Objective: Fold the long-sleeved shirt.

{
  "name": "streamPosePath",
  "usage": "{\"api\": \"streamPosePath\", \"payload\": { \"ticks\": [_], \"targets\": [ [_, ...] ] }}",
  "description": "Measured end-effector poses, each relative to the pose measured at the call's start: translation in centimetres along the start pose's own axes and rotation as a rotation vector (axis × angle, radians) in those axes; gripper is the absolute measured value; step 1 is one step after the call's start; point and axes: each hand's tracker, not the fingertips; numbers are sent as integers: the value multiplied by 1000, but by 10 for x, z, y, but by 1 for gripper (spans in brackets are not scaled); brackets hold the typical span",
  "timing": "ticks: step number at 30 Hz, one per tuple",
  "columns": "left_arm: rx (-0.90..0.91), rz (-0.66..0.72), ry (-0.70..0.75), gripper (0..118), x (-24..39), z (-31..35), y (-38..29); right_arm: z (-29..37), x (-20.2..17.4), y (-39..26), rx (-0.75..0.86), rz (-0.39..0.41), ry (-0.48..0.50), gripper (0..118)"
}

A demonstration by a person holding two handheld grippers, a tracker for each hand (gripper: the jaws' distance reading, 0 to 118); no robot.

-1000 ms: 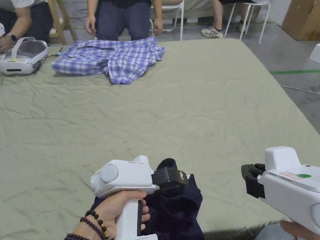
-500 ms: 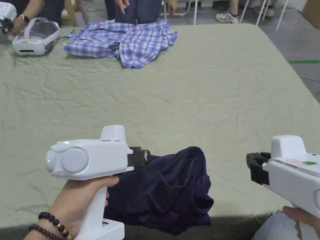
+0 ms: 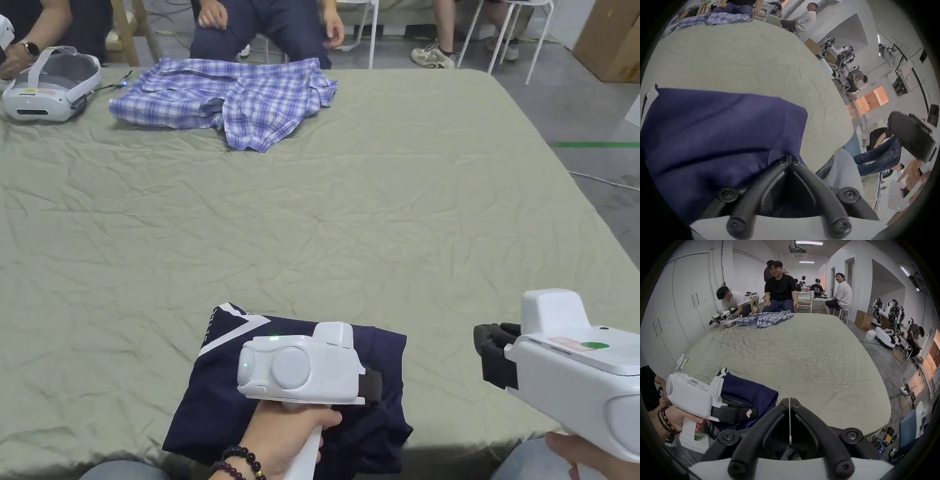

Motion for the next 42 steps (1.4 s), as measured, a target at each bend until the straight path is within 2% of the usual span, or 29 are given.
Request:
{"api": "streamPosePath", "payload": {
  "ticks": [5,8,11,16,19,21,24,25,26,27,28,29,30,33,36,38,40,42],
  "targets": [
    [179,7,-55,4,-9,75,10,-20,-31,5,-22,-56,205,0],
    [285,40,-40,4,-29,129,11,-39,-58,12,-38,-90,346,0],
    [363,83,-10,4,-50,171,2,-61,-81,16,-69,-129,428,0],
    [398,109,45,4,-83,203,-16,-80,-100,13,-91,-100,415,0],
    [373,159,71,4,-110,193,-27,-97,-98,6,-131,-170,460,0],
    [350,195,80,4,-126,184,-32,-117,-92,-7,-212,-209,439,0],
    [316,257,88,4,-144,171,-38,-141,-85,-34,-318,-181,375,0],
    [312,260,74,7,-150,168,-39,-148,-83,-43,-349,-184,351,0],
    [317,270,61,21,-156,166,-41,-154,-81,-51,-336,-199,365,0],
    [314,290,46,47,-162,163,-41,-157,-77,-57,-337,-225,383,0],
    [308,313,31,90,-168,158,-41,-157,-75,-58,-326,-267,410,0],
    [293,338,1,110,-174,154,-40,-156,-73,-57,-318,-298,415,0],
    [345,358,-12,109,-179,156,-44,-155,-72,-55,-330,-295,407,0],
    [288,457,-95,107,-202,138,-47,-154,-79,-51,-328,-237,394,0],
    [225,512,-176,106,-218,120,-39,-154,-81,-50,-329,-231,387,0],
    [190,570,-237,101,-214,97,-34,-153,-82,-50,-330,-231,387,0],
    [179,567,-309,100,-204,77,-31,-154,-82,-51,-332,-239,388,0],
    [193,510,-250,99,-192,65,-25,-154,-81,-51,-331,-239,385,0]
  ]
}}
